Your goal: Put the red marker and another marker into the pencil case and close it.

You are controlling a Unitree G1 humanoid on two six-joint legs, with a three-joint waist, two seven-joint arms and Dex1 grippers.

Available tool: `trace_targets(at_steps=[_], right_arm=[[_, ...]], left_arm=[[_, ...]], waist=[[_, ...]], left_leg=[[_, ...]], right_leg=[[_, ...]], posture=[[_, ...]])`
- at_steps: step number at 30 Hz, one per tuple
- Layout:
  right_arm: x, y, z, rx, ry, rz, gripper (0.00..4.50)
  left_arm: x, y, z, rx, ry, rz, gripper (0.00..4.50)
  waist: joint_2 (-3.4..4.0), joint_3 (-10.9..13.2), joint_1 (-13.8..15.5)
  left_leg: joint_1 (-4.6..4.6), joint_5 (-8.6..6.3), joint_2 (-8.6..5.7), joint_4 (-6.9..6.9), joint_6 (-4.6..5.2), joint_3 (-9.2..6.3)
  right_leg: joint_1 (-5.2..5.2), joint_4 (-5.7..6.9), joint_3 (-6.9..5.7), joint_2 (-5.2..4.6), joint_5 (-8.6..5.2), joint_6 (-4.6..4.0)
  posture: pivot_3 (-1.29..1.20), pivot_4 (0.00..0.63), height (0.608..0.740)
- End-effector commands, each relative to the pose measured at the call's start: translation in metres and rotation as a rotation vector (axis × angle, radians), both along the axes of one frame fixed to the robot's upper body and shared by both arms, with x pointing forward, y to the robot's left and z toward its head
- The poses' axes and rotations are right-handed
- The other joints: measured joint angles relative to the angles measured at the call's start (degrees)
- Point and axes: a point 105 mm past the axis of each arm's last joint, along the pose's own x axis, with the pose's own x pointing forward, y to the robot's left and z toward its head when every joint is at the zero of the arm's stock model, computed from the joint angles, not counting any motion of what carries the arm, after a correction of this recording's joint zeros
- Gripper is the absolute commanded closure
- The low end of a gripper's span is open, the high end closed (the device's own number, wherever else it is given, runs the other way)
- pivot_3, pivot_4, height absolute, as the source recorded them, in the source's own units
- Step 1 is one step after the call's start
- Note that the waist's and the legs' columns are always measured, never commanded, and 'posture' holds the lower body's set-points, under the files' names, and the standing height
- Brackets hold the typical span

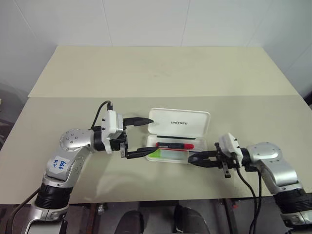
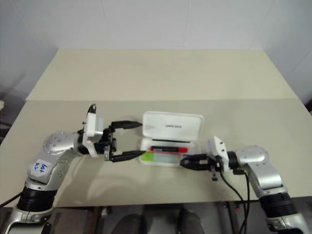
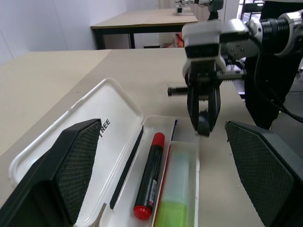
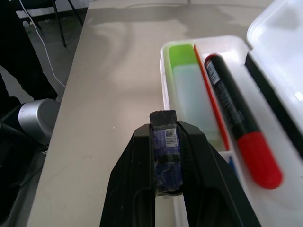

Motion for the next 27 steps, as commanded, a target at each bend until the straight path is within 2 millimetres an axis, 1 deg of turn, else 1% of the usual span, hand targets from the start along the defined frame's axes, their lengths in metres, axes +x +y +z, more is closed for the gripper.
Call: trace_targets(at_steps=[1,6,9,17,24,27], right_arm=[[0.002,-0.001,0.005,-0.001,-0.045,0.015,4.14],[0.009,-0.009,0.003,-0.012,-0.068,-0.019,4.14],[0.014,-0.010,0.007,-0.007,-0.079,-0.028,4.14],[0.019,-0.006,0.017,0.025,-0.090,-0.027,4.14],[0.015,-0.009,0.006,-0.022,-0.066,-0.002,4.14],[0.017,-0.015,0.004,-0.040,-0.063,-0.020,4.14]], left_arm=[[-0.003,0.000,0.008,-0.004,-0.036,-0.005,0.00],[-0.002,0.000,0.009,-0.003,-0.039,-0.004,0.00],[-0.001,-0.001,0.010,-0.005,-0.042,-0.008,0.00],[0.000,-0.001,0.011,-0.008,-0.050,-0.010,0.00],[0.002,0.000,0.012,-0.011,-0.056,-0.004,0.00],[0.003,0.000,0.012,-0.011,-0.057,-0.001,0.00]], waist=[[0.00,0.0,0.0],[0.00,0.0,0.0],[0.00,0.0,-0.1],[0.00,0.0,0.0],[0.00,0.0,0.0],[0.00,0.0,0.0]], left_leg=[[0.00,0.00,0.00,0.01,0.00,0.00],[0.01,0.00,0.00,0.02,0.00,0.00],[0.01,0.00,0.00,0.02,0.00,0.00],[0.00,0.00,0.00,0.02,0.00,-0.01],[0.00,0.00,0.00,0.02,0.00,-0.01],[0.00,0.00,0.00,0.02,0.00,-0.01]], right_leg=[[0.00,0.01,0.01,0.00,0.00,0.00],[0.01,0.01,0.01,0.00,0.00,0.00],[0.01,0.01,0.01,0.00,0.00,0.00],[0.01,0.01,0.00,0.00,0.00,0.00],[0.01,0.01,0.00,0.00,0.00,0.00],[0.01,0.01,0.00,0.00,0.00,0.00]], posture=[[0.00,0.150,0.740],[0.00,0.150,0.740],[0.00,0.150,0.740],[0.00,0.150,0.740],[0.00,0.150,0.740],[0.00,0.150,0.740]])
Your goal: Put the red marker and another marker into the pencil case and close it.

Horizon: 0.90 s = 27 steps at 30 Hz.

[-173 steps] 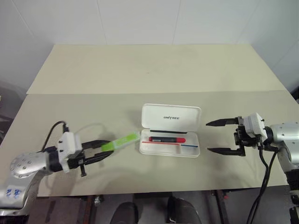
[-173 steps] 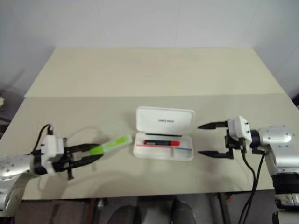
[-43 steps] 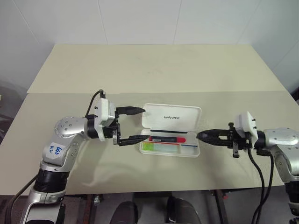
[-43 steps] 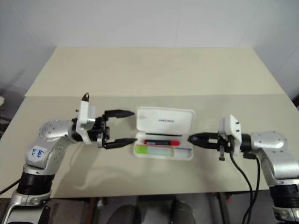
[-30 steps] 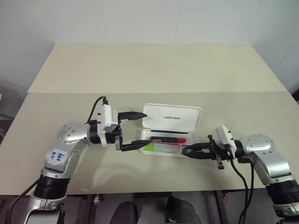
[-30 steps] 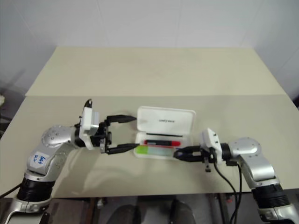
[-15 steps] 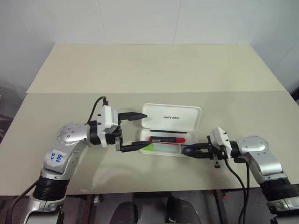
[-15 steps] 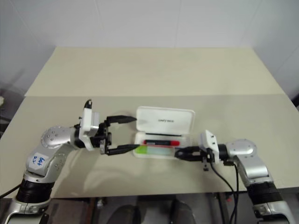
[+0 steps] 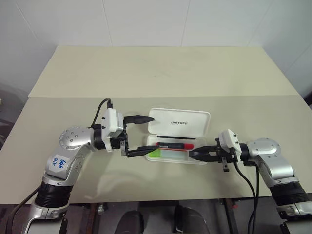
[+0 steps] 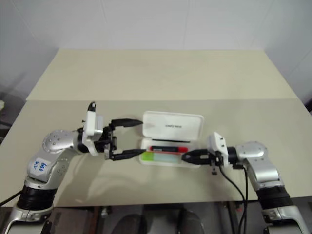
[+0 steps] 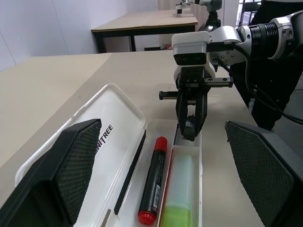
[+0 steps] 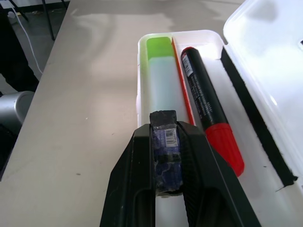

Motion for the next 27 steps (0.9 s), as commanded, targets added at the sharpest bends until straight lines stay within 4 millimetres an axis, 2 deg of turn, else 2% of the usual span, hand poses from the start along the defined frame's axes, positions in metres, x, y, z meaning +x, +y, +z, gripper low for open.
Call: trace_targets(at_steps=[1,9,14,20,27], right_arm=[[0.000,-0.008,0.002,-0.020,-0.017,-0.001,4.14],[0.007,-0.012,0.001,-0.029,-0.024,-0.026,4.14],[0.009,-0.008,0.004,-0.008,-0.038,-0.027,2.40],[0.009,-0.002,0.014,0.015,-0.077,-0.012,0.12],[0.003,-0.009,0.032,0.064,-0.095,-0.035,0.03]], left_arm=[[0.001,0.001,0.008,-0.009,-0.040,-0.001,0.00],[0.001,0.000,0.007,-0.009,-0.042,-0.004,0.00],[0.002,0.000,0.008,-0.010,-0.046,-0.003,0.00],[0.004,0.000,0.008,-0.011,-0.051,0.000,0.00],[0.004,0.002,0.008,-0.009,-0.051,0.008,0.00]], waist=[[0.00,0.0,0.0],[0.00,0.0,0.0],[0.00,0.0,0.0],[0.00,0.0,0.0],[0.00,0.0,0.1]], left_leg=[[0.00,0.00,0.00,0.00,0.00,0.00],[0.00,0.00,0.00,0.00,0.00,0.01],[0.00,0.00,0.00,0.00,0.00,0.00],[0.00,0.00,0.00,0.00,0.00,0.00],[0.00,0.00,0.00,0.00,0.00,0.00]], right_leg=[[0.00,0.00,0.00,0.00,0.00,0.00],[0.00,0.00,0.00,0.00,0.00,0.00],[0.00,0.00,0.00,0.00,0.00,0.00],[0.00,0.00,0.00,0.00,0.00,0.00],[0.00,0.00,0.00,0.00,0.00,0.00]], posture=[[0.00,0.150,0.740],[0.00,0.150,0.740],[0.00,0.150,0.740],[0.00,0.150,0.740],[0.00,0.150,0.740]])
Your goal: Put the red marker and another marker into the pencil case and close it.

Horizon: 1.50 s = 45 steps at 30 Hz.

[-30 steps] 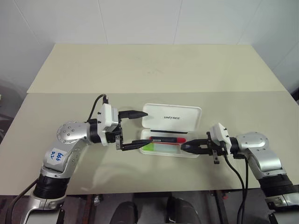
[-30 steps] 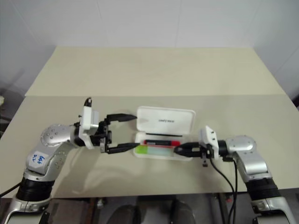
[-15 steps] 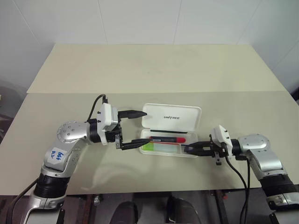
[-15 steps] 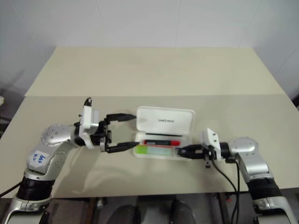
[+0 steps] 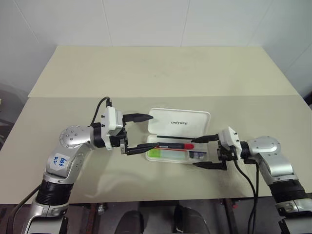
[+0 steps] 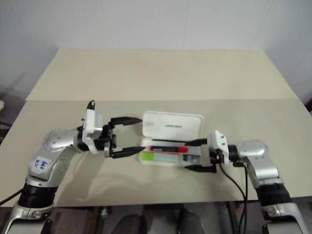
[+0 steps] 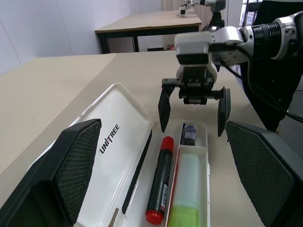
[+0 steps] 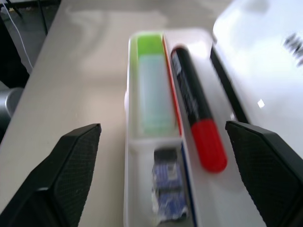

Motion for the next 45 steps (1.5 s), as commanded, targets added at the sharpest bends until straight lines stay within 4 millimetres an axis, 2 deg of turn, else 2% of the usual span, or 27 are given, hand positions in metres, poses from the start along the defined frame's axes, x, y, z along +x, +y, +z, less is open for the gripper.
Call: trace_targets(at_steps=[1,5,7,13,18,25,31,34,37,41,45], right_arm=[[-0.003,-0.011,0.022,0.047,-0.044,-0.042,0.03],[-0.004,-0.034,0.035,0.083,-0.056,-0.147,0.03],[0.000,-0.051,0.048,0.108,-0.098,-0.218,0.03],[0.000,-0.083,0.066,0.098,-0.156,-0.318,0.03],[-0.010,-0.086,0.065,0.048,-0.172,-0.283,0.03],[-0.018,-0.078,0.059,-0.022,-0.204,-0.193,0.00],[-0.014,-0.079,0.055,-0.044,-0.240,-0.195,0.00],[-0.013,-0.081,0.052,-0.055,-0.249,-0.203,0.00],[-0.010,-0.084,0.052,-0.056,-0.266,-0.226,0.00],[-0.009,-0.085,0.051,-0.056,-0.275,-0.232,0.00],[-0.008,-0.084,0.050,-0.057,-0.282,-0.238,0.00]], left_arm=[[-0.001,0.001,0.007,-0.002,-0.041,0.001,0.00],[-0.002,0.007,0.005,0.004,-0.026,0.025,0.00],[-0.003,0.016,0.002,0.014,-0.011,0.049,0.00],[0.001,0.041,-0.007,0.032,0.021,0.126,0.00],[0.004,0.053,-0.011,0.019,0.029,0.151,0.00],[0.013,0.056,-0.011,-0.002,0.015,0.163,2.35],[0.018,0.055,-0.012,-0.016,-0.004,0.172,4.46],[0.021,0.057,-0.012,-0.023,-0.023,0.207,4.49],[0.038,0.062,-0.012,-0.078,-0.022,0.331,4.49],[0.050,0.061,-0.016,-0.079,-0.038,0.392,4.49],[0.073,0.055,-0.028,-0.041,-0.024,0.479,4.49]], waist=[[0.00,0.0,0.1],[0.00,0.0,0.1],[0.00,0.0,0.0],[0.01,0.0,-0.1],[0.03,0.0,0.0],[0.01,0.0,0.0],[0.02,0.0,-0.1],[0.01,0.0,0.0],[0.01,0.0,0.1],[0.00,0.0,0.0],[-0.01,0.0,0.1]], left_leg=[[0.00,0.00,0.00,0.00,0.00,-0.01],[-0.01,0.00,-0.01,0.00,0.00,-0.02],[0.00,0.00,-0.01,-0.02,0.00,-0.01],[0.03,0.00,0.02,-0.03,0.00,0.02],[0.02,0.00,0.01,-0.03,0.00,0.00],[0.02,0.00,0.01,-0.03,0.00,0.03],[0.03,0.00,0.01,-0.03,0.00,0.05],[0.02,0.00,0.02,-0.03,0.00,0.04],[0.02,0.00,-0.01,-0.02,0.00,0.04],[0.04,0.00,0.00,-0.01,0.00,0.03],[0.03,0.01,0.00,-0.01,0.01,0.04]], right_leg=[[0.00,0.00,0.00,0.00,0.00,0.00],[0.00,0.00,0.00,-0.01,0.00,0.00],[0.00,0.00,0.00,0.00,0.00,0.00],[0.00,-0.02,0.02,0.01,0.00,0.00],[0.00,0.01,0.01,0.01,0.00,-0.01],[0.00,-0.01,0.01,0.01,0.00,-0.01],[0.00,0.00,0.02,0.01,0.00,-0.01],[0.00,0.00,0.00,0.01,0.00,-0.01],[0.02,-0.01,0.01,-0.01,0.00,0.00],[0.03,0.01,-0.01,0.00,0.00,0.00],[0.03,0.00,-0.02,0.00,0.00,0.00]], posture=[[0.00,0.150,0.740],[0.00,0.150,0.740],[0.00,0.150,0.740],[0.00,0.150,0.740],[0.00,0.150,0.740],[0.00,0.150,0.740],[0.00,0.150,0.740],[0.00,0.150,0.740],[0.00,0.150,0.740],[0.00,0.150,0.740],[0.00,0.150,0.740]])
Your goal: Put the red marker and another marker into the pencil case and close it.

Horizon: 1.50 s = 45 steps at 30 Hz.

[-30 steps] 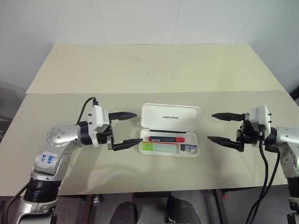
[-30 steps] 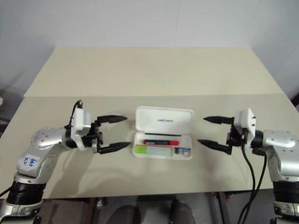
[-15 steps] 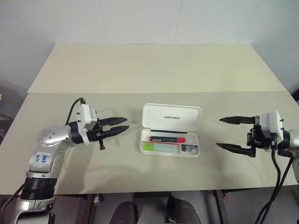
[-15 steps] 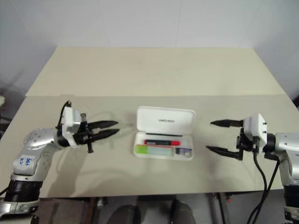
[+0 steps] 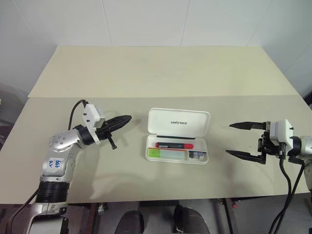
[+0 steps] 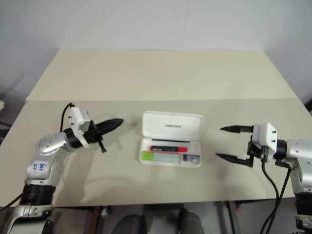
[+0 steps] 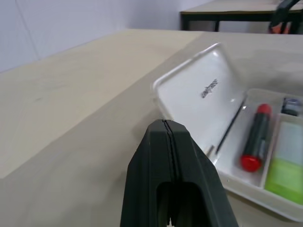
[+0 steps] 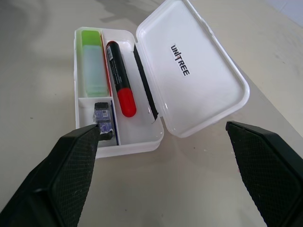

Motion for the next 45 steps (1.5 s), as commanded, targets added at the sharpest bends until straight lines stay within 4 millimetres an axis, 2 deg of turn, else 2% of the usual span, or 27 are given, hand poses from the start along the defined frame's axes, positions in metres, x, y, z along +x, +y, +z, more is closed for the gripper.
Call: trace_targets(at_steps=[1,8,11,15,21,25,30,37,45], right_arm=[[0.002,0.000,0.008,0.002,-0.052,-0.006,0.00],[0.003,0.004,0.009,0.008,-0.067,-0.008,0.00],[0.003,0.008,0.009,0.019,-0.074,-0.006,0.00],[0.002,0.009,0.008,0.026,-0.073,-0.012,0.00],[0.001,0.009,0.007,0.033,-0.070,-0.019,0.00],[0.002,0.011,0.006,0.039,-0.067,-0.021,0.00],[0.001,0.011,0.004,0.044,-0.063,-0.023,0.00],[0.001,0.012,0.005,0.052,-0.065,-0.027,0.00],[-0.006,0.016,0.022,0.146,-0.031,-0.032,0.00]], left_arm=[[0.018,-0.008,-0.005,0.026,-0.008,0.050,4.49],[0.038,-0.026,-0.018,0.056,0.050,0.067,4.49],[0.040,-0.051,-0.009,0.037,0.019,-0.019,4.49],[0.024,-0.062,0.002,-0.013,-0.038,-0.155,4.49],[0.003,-0.060,0.009,-0.021,-0.089,-0.280,4.49],[-0.014,-0.058,0.003,0.076,-0.090,-0.399,4.49],[-0.023,-0.063,-0.005,0.207,-0.079,-0.490,4.49],[-0.040,-0.087,-0.023,0.324,-0.032,-0.621,4.49],[-0.037,-0.099,-0.040,0.394,0.043,-0.608,4.49]], waist=[[-0.01,0.0,0.1],[-0.01,0.0,-0.1],[-0.04,0.0,0.2],[-0.04,0.0,0.0],[-0.04,0.0,0.0],[-0.04,0.0,0.0],[-0.04,0.0,0.1],[-0.04,0.0,0.0],[-0.04,0.0,0.1]], left_leg=[[0.02,0.00,-0.01,0.00,0.00,0.00],[0.00,0.01,0.00,0.00,0.01,0.01],[-0.01,0.02,-0.01,0.00,0.01,0.03],[-0.02,0.02,-0.02,0.02,0.02,0.05],[-0.01,0.02,0.00,0.00,0.01,0.05],[-0.01,0.02,0.00,0.02,0.02,0.04],[-0.01,0.02,-0.01,0.03,0.02,0.03],[-0.02,0.02,-0.01,0.03,0.02,0.04],[-0.01,0.02,0.00,0.03,0.02,0.03]], right_leg=[[0.03,0.01,0.01,-0.01,0.00,0.00],[0.01,0.00,-0.04,0.01,0.01,0.01],[0.02,-0.02,-0.04,0.01,0.01,0.02],[0.02,-0.02,-0.03,0.00,0.02,0.04],[0.01,-0.03,-0.04,0.00,0.02,0.04],[0.02,-0.02,-0.03,0.00,0.02,0.04],[0.02,-0.01,-0.02,-0.01,0.02,0.04],[0.02,-0.02,-0.02,0.00,0.02,0.03],[0.02,-0.01,-0.01,0.00,0.02,0.03]], posture=[[0.00,0.150,0.740],[0.00,0.150,0.740],[0.00,0.150,0.740],[0.00,0.150,0.740],[0.00,0.150,0.740],[0.00,0.150,0.740],[0.00,0.150,0.740],[0.00,0.150,0.740],[0.00,0.150,0.740]])
